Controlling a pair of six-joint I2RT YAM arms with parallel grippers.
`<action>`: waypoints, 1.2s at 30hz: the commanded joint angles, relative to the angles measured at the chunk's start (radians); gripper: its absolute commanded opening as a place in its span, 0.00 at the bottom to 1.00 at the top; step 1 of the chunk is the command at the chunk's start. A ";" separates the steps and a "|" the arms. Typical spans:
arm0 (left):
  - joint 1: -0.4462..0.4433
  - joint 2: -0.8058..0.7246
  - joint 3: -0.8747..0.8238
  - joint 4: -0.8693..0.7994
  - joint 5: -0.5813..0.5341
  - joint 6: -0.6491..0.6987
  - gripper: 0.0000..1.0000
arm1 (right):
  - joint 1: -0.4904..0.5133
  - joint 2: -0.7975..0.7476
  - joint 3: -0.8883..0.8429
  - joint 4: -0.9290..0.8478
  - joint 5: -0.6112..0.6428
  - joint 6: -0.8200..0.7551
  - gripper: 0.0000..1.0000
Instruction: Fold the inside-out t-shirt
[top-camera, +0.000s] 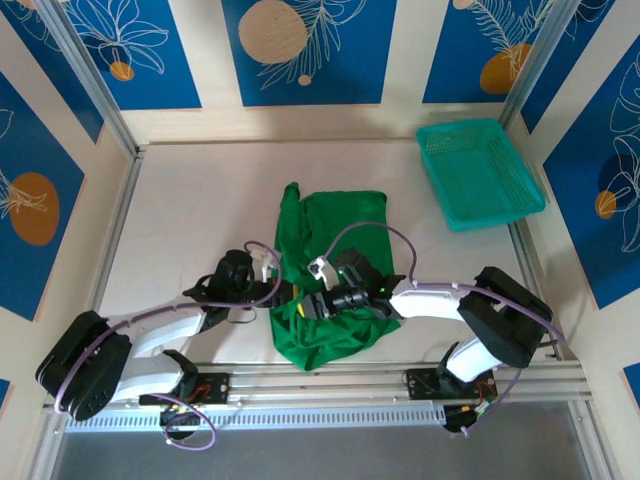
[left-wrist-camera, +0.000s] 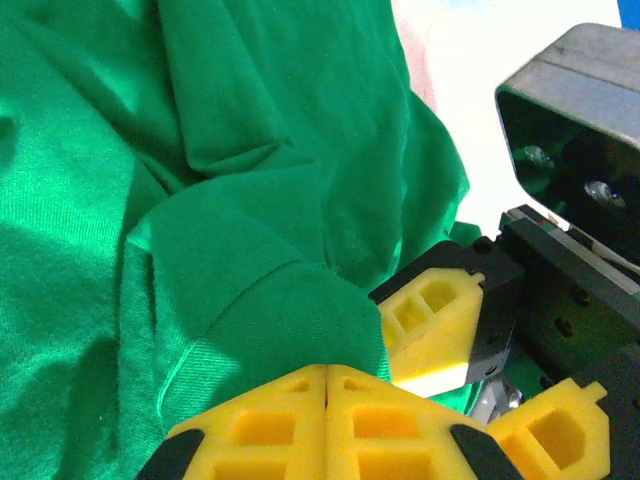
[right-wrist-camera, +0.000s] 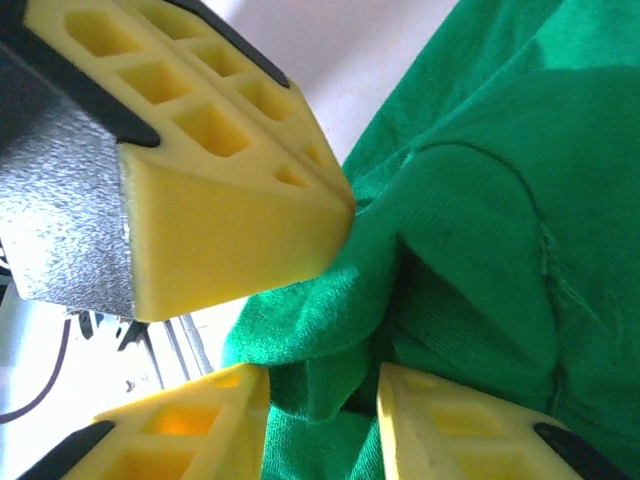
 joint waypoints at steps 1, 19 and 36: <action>-0.004 0.007 -0.013 0.052 0.008 -0.002 0.00 | 0.007 0.020 0.018 0.032 -0.024 0.003 0.08; -0.004 0.316 0.097 0.069 -0.113 0.093 0.00 | 0.126 -0.472 0.138 -0.534 0.222 -0.258 0.00; 0.131 -0.155 0.068 -0.424 -0.027 0.162 0.26 | 0.039 -0.433 0.051 -0.509 0.101 -0.218 0.48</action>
